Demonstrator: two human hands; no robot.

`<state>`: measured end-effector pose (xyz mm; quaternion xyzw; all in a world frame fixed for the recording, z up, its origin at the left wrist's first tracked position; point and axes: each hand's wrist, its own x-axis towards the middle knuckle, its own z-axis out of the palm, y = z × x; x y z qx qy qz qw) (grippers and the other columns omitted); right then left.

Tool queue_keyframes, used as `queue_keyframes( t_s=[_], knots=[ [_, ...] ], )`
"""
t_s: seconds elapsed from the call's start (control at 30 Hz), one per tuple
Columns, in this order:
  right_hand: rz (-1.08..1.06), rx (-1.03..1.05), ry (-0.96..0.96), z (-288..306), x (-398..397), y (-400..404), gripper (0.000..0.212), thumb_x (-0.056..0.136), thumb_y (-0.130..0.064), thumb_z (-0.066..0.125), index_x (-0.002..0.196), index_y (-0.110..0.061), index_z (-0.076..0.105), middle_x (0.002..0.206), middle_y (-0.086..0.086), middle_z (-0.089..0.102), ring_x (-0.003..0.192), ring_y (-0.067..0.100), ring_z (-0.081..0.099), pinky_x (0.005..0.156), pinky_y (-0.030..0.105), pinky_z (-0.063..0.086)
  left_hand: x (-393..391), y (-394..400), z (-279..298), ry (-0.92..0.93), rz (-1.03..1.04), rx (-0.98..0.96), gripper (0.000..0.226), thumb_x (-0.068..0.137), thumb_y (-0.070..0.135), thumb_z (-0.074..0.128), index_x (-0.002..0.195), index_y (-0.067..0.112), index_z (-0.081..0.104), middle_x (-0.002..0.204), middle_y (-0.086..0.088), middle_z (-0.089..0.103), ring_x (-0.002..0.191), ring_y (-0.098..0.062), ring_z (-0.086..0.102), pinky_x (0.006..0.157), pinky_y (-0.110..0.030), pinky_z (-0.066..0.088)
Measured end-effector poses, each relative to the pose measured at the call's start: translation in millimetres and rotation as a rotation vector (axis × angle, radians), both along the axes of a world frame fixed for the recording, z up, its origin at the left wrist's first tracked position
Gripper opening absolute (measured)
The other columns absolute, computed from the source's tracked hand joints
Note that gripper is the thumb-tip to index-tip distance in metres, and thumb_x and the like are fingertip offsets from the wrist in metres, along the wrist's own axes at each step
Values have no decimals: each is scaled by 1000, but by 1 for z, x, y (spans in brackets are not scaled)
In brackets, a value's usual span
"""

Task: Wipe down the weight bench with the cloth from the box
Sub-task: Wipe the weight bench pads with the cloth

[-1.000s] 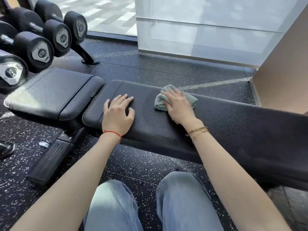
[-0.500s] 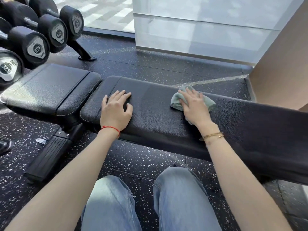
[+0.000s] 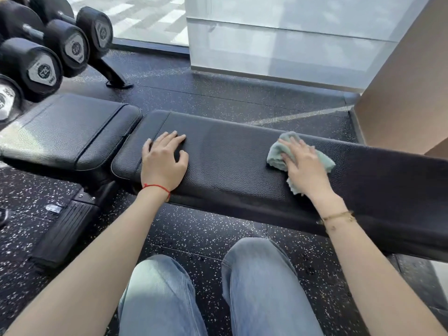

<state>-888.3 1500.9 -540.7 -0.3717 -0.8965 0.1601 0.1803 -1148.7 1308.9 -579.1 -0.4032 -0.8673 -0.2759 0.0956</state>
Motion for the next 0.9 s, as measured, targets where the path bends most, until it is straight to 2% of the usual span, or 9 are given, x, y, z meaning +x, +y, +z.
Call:
queue_keyframes(
  t_s=[0.07,0.17,0.3,0.4,0.5,0.63,0.77,0.9],
  knots=[
    [-19,9,-20,0,-34,-5,43,99,-22,45,142,-25,43,155,5,30,145,22,20,119,36,2,1,0,1,-1,5,2,48,87,35,43,131,28,61,144,3,53,139,-13,40,120,-40,14],
    [175,4,-9,-3,-69,-51,43,98,-20,46,141,-26,44,155,3,29,146,23,19,119,35,0,0,0,1,6,-2,3,47,88,34,44,131,27,61,144,2,53,139,-13,40,120,-40,14],
    [298,-7,24,-10,-35,-85,45,99,-21,45,142,-32,40,155,-4,29,146,15,19,121,33,4,1,-2,0,-1,-18,12,46,89,33,45,131,26,61,145,2,53,139,-14,40,121,-42,15],
    [184,12,57,-13,23,-80,46,98,-23,45,143,-34,39,155,-8,28,146,8,18,122,33,7,0,-3,-1,-11,-16,17,48,88,34,43,132,26,61,145,2,52,140,-13,40,121,-42,15],
    [-53,14,83,-9,79,-57,44,98,-22,45,142,-29,43,154,-4,31,145,12,21,121,31,6,3,-3,-1,-14,-12,19,50,88,34,41,133,24,60,146,0,52,140,-15,40,121,-42,15],
    [-210,43,18,-8,64,-37,42,98,-19,47,139,-23,46,153,7,34,143,27,27,120,40,7,7,-1,-2,3,0,16,50,88,30,43,134,19,59,147,-5,51,141,-19,40,121,-42,18],
    [6,74,2,-8,-1,-70,48,95,-16,48,142,-26,42,155,3,30,145,22,22,120,36,1,7,-1,-1,-3,2,24,51,87,30,42,133,19,60,146,-5,52,140,-19,41,120,-41,18],
    [279,47,-2,-11,-41,-102,46,96,-18,46,142,-27,42,156,0,28,146,19,18,121,37,1,6,-2,-2,-16,-9,47,50,88,31,43,132,18,61,145,-5,53,140,-19,41,120,-40,18]
  ],
)
